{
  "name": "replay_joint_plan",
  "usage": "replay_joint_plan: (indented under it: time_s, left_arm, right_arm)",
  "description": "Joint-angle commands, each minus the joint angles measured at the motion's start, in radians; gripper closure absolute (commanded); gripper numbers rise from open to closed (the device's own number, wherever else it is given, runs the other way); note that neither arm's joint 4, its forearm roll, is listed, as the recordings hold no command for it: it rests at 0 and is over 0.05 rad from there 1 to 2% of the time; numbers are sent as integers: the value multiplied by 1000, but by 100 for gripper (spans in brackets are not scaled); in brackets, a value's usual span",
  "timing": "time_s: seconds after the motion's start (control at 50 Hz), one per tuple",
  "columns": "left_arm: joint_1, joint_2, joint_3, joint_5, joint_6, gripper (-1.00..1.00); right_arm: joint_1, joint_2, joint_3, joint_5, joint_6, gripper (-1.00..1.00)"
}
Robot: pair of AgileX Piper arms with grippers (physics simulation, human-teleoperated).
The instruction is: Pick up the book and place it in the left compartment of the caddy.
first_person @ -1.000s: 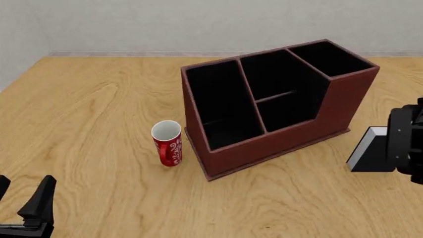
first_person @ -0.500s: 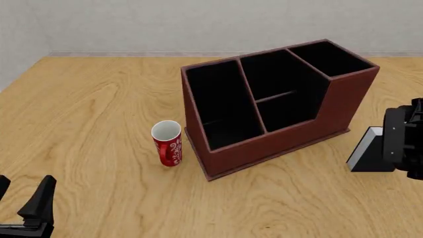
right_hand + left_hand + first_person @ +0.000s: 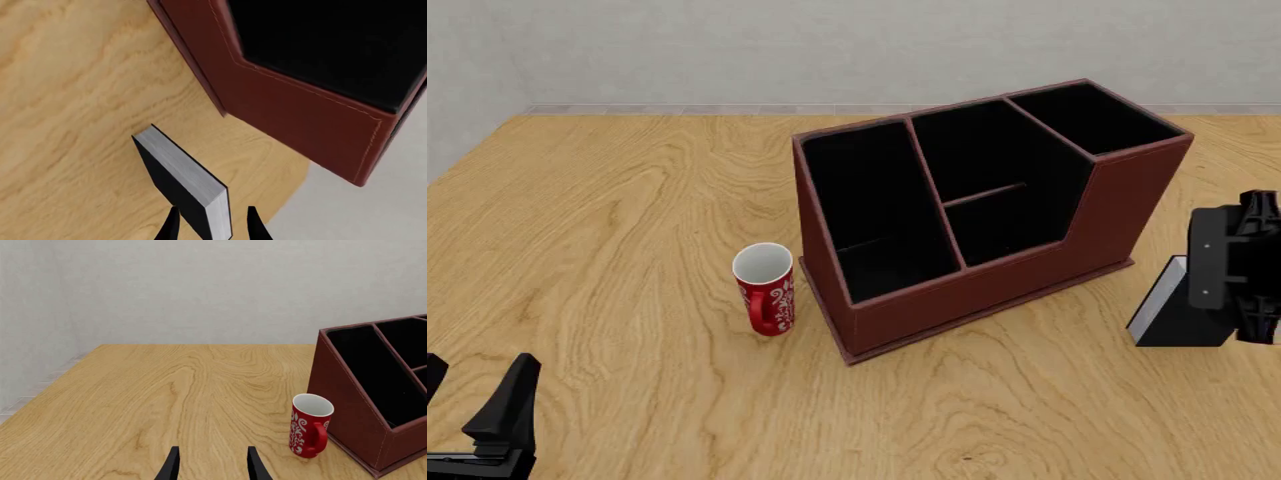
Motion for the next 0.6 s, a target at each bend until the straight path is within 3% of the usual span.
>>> replay_joint_plan:
  time_s: [0.02, 0.3, 0.6]
  left_arm:
    - [0, 0, 0, 0, 0, -100]
    - [0, 0, 0, 0, 0, -100]
    - [0, 0, 0, 0, 0, -100]
  right_arm:
    - [3, 72, -2, -44, 3, -100]
    - [6, 192, 7, -135, 17, -100]
    - [12, 226, 14, -152, 31, -100]
